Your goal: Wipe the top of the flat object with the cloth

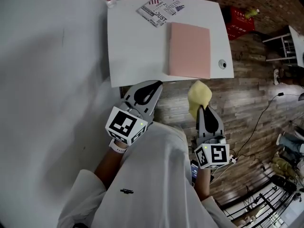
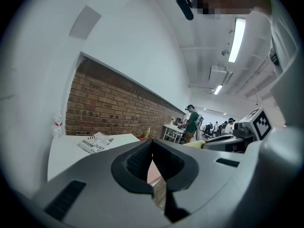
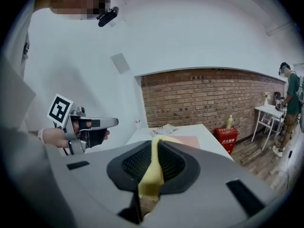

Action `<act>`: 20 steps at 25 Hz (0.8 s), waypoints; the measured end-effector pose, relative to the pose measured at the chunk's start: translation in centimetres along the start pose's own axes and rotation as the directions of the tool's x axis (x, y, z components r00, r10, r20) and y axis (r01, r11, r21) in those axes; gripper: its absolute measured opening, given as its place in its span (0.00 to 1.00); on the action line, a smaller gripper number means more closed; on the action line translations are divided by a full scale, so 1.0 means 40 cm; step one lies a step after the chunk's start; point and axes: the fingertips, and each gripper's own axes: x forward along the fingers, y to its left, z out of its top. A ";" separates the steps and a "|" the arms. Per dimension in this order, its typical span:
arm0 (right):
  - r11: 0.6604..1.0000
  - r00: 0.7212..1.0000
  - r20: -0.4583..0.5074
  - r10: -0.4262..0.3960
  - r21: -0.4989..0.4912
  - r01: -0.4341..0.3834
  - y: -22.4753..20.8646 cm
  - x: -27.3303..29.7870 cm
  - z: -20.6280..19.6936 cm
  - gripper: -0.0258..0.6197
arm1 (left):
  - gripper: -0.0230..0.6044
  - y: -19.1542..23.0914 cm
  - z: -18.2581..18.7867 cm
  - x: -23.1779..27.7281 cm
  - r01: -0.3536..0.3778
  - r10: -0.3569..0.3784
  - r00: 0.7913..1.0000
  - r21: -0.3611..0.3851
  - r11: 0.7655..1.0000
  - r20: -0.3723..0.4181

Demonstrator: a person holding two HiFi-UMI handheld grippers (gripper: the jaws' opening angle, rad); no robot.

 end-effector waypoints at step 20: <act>0.993 0.994 -0.031 0.101 -0.054 -0.103 -0.087 0.205 0.059 0.09 | 0.07 0.072 0.033 0.111 -0.037 0.037 0.998 0.002 0.999 -0.059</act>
